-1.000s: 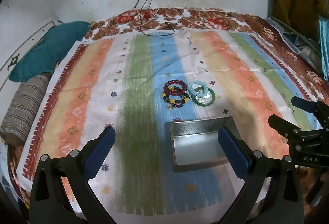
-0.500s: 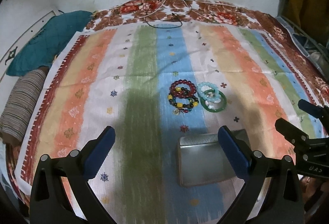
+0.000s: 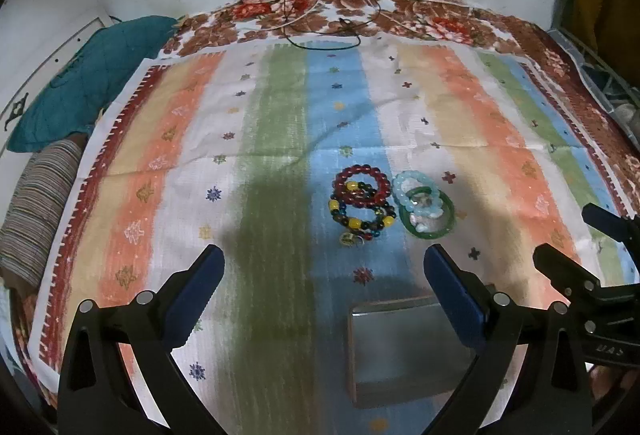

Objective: Organize jewelry
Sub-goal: 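Lower both open tools over the red and light blue bead bracelets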

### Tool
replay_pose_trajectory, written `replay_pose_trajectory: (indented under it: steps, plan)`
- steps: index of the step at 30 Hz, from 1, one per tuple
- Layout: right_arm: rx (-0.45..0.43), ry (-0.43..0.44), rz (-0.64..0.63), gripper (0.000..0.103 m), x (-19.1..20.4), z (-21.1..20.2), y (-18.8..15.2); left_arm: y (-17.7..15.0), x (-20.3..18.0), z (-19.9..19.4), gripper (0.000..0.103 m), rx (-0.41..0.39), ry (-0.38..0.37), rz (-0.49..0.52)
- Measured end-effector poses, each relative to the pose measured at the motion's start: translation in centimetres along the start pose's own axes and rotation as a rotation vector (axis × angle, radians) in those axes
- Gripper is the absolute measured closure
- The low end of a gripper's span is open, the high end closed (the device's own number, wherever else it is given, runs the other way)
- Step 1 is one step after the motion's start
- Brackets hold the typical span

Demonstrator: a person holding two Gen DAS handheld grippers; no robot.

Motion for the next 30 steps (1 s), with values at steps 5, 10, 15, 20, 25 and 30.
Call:
replay_pose_trajectory:
  steps: [5,10,15,20,25,30]
  plan:
    - [0.02,0.005,0.008,0.005,-0.5,1.3,0.2,0.5,-0.2,0.6,0.006,0.006,-0.002,-0.006]
    - [0.037,0.009,0.015,0.005,-0.7,2.5,0.8,0.9,-0.6,2.1,0.006,0.023,0.001,0.006]
    - [0.057,-0.003,0.009,0.005,-1.0,3.8,1.1,1.4,-0.2,4.3,0.006,0.062,0.004,-0.034]
    - [0.088,-0.013,0.008,0.005,-1.4,5.6,1.2,1.8,0.0,6.2,0.006,0.078,0.024,-0.04]
    - [0.109,-0.017,0.001,0.005,-1.4,7.2,1.5,2.3,-0.3,7.5,0.006,0.082,0.032,-0.022]
    - [0.133,-0.017,0.016,0.005,-1.9,8.9,1.6,2.8,-0.4,9.1,0.006,0.096,0.039,-0.019]
Point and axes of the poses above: each gripper's, at about its wrist camera, not at the fingertips, and z roughly the way its jaws point, x to its left, y to its top, the point moved 5 cm from there along z, roughly the way its jaws point, and after that the axes turned 9 degrees about -z, right-handed, at the moved point
